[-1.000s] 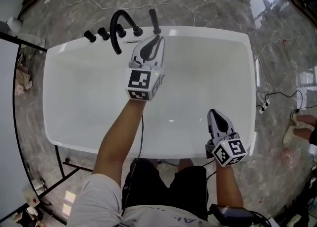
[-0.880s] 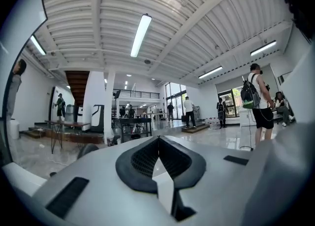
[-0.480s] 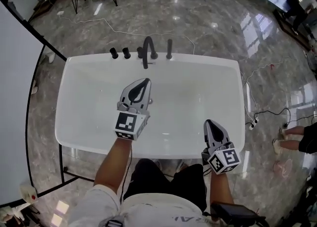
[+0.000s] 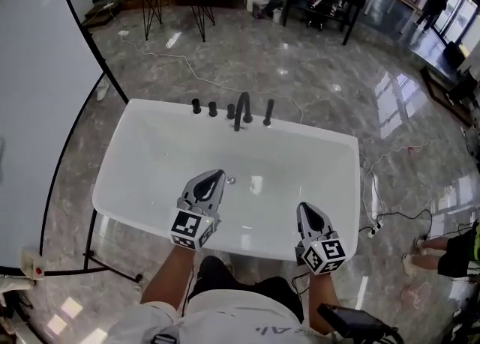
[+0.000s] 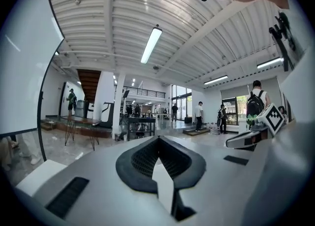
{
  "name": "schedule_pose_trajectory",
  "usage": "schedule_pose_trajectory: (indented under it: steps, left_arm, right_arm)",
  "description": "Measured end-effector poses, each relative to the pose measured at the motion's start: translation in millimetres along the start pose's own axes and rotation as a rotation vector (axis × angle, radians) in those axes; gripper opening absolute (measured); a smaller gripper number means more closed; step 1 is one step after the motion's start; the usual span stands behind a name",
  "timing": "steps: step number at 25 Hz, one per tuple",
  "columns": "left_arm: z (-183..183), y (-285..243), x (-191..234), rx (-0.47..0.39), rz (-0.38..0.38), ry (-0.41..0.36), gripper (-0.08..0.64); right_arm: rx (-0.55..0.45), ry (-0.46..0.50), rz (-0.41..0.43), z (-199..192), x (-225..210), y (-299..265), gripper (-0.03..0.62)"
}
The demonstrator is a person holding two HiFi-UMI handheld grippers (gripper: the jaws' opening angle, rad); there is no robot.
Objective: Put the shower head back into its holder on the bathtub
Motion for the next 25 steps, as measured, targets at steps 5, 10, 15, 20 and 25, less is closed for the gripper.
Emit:
schedule_pose_trajectory:
  steps: [5,10,15,20,25]
  left_arm:
    - [31.8,20.8,-57.5,-0.014,0.018,-0.012,0.018]
    - [58.5,35.7,-150.7,-0.046,0.015,0.005,0.018]
    - [85.3,66.2,-232.8,-0.061,0.027,-0.014,0.018]
    - [114.1,103.9,-287.0,-0.046,0.056,-0.038,0.018]
    - [130.1,144.8,-302.3,-0.024,0.085,-0.072,0.018]
  right_arm:
    - [-0.048,0.077,0.047,32.6,-8.1,57.3,0.011]
    - [-0.075,0.160,0.076,54.7,-31.8,142.1,0.011]
    - [-0.115,0.178,0.128,65.8,-45.3,215.6,0.011]
    - [-0.140,0.156,0.173,77.3,-49.8,267.3,0.011]
    - [-0.148,0.152,0.217,79.9,-32.6,289.5,0.011]
Point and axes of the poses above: the fingertips, and each gripper's own axes: y backward along the fingers, x to its left, z out of its top, the point moved 3 cm from there along y, backward along the fingers, and after that the axes turned 11 degrees about -y, right-handed, at the moved point
